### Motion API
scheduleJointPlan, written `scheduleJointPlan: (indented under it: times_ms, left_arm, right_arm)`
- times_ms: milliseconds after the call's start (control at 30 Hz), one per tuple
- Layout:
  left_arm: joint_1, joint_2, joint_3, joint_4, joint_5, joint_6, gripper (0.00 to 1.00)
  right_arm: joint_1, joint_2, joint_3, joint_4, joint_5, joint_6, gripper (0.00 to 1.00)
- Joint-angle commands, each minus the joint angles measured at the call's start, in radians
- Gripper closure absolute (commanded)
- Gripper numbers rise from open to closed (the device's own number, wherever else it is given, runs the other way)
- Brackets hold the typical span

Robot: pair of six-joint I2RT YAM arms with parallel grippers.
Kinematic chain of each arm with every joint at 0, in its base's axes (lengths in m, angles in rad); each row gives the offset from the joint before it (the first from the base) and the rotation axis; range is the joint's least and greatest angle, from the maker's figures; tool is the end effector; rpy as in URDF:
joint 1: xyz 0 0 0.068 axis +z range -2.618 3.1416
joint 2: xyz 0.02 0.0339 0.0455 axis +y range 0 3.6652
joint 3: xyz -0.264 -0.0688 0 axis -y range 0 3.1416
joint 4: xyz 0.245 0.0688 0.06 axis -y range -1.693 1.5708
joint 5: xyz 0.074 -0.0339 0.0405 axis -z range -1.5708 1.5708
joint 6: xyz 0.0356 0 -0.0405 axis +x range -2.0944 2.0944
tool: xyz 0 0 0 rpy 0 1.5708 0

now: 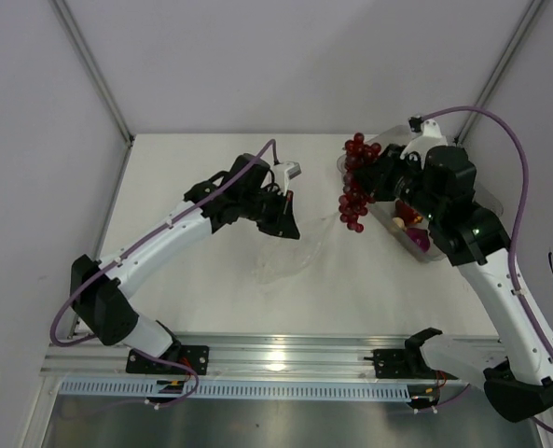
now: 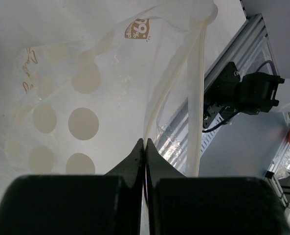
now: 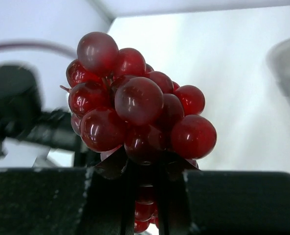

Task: Place the food in the zip-top bag and seal the zipper
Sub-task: Place the fake fruit in the zipper food storage bag.

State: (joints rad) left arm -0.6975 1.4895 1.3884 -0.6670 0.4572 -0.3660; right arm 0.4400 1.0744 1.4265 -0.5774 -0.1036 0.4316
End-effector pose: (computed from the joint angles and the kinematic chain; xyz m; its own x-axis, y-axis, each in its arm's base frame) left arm 0.2387 -0.2205 0.3380 -0.7906 0.2436 -0.5618 0.5748 0.6115 -0.5438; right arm 0.1886 0.0929 0.4620 -0.3990 0.2721 -0.8757 -0.3831 0.8182 0.4287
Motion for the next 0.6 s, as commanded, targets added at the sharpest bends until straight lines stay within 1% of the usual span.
scheduleJointPlan:
  times_ms: [0, 100, 200, 367, 567]
  left_arm:
    - [0.007, 0.024, 0.058, -0.003, 0.067, -0.019, 0.99]
    - [0.007, 0.031, 0.084, -0.005, 0.098, -0.025, 0.99]
    - [0.013, 0.038, 0.095, 0.001, 0.146, -0.037, 0.99]
    - [0.018, 0.038, 0.098, 0.012, 0.19, -0.059, 0.99]
    - [0.021, 0.043, 0.104, 0.01, 0.192, -0.065, 0.99]
  right_arm:
    - [0.116, -0.016, -0.052, 0.141, -0.038, -0.039, 1.0]
    - [0.172, -0.016, -0.08, 0.189, -0.044, -0.053, 1.0]
    - [0.196, -0.021, -0.13, 0.263, -0.042, -0.06, 1.0]
    - [0.21, -0.016, -0.224, 0.396, -0.047, -0.076, 1.0]
    - [0.212, -0.014, -0.268, 0.468, -0.038, -0.056, 1.0]
